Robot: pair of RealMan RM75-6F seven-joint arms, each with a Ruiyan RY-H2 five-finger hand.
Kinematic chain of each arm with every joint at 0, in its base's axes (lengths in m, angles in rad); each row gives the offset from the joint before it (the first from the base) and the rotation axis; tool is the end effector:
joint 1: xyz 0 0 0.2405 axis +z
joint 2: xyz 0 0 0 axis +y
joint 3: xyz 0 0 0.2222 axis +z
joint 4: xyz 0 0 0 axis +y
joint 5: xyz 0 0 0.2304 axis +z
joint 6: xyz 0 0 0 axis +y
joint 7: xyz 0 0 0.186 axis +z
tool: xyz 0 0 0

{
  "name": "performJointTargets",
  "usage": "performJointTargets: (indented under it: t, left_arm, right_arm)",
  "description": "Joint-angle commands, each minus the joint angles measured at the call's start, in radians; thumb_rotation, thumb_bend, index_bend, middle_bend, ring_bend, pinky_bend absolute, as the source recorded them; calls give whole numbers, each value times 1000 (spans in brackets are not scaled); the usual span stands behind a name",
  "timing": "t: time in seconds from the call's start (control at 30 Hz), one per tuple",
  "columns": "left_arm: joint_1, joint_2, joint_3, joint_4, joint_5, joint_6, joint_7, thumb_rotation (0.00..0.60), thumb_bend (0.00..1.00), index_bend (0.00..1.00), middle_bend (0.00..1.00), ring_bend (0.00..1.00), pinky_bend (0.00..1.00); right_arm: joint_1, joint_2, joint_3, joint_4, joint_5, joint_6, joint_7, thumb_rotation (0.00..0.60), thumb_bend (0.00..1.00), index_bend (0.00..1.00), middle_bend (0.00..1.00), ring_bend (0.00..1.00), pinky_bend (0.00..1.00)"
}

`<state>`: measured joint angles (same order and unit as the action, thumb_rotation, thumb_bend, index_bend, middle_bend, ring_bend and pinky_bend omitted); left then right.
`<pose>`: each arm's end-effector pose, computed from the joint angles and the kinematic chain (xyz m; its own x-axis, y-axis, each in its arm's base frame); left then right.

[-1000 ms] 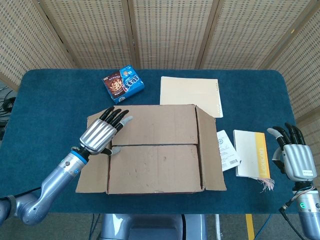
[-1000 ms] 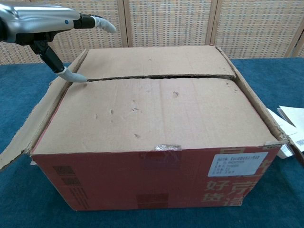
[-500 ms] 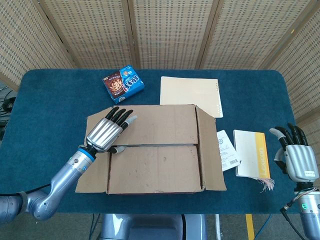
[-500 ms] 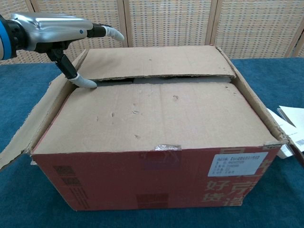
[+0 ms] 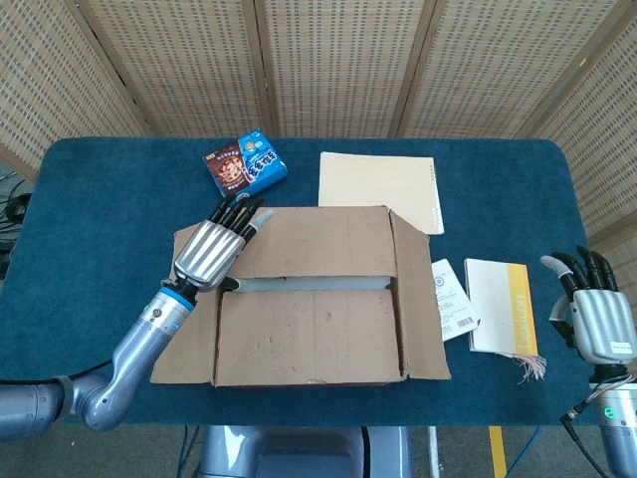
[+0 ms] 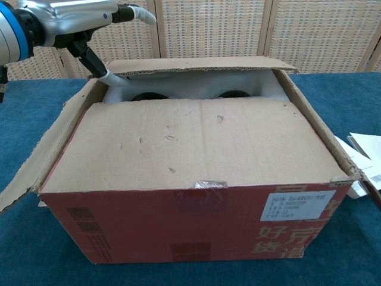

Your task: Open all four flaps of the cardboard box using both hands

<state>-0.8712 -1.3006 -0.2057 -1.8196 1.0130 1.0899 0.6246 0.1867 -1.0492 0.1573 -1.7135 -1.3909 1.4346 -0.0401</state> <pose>-0.0363 0.3599 0.0195 0.5706 0.0322 0.8206 0.7324 -0.4720 -0.4907 -0.2561 -0.2717 0.1533 0.3757 0.0862 0.9227 -0.9255 -0.0166 0.3784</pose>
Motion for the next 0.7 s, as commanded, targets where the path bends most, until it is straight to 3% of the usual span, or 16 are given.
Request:
performJointTargets:
  t: [0.03, 0.4, 0.7]
  left_arm:
    - [2, 3, -16, -1, 15, 24, -8, 501, 248, 0, 0, 0, 0]
    - [0, 27, -97, 29, 49, 94, -58, 504, 247, 0, 0, 0, 0]
    - [-77, 12, -168, 160, 28, 67, -35, 501, 237, 0, 0, 0, 0]
  right_arm:
    - [-1, 1, 1, 0, 0, 1, 2, 600, 956, 190, 184, 0, 51]
    - [1, 0, 1, 1, -2, -5, 4, 600, 956, 190, 184, 0, 51]
    - [-2, 4, 3, -2, 1, -4, 3, 600, 956, 190, 184, 0, 51]
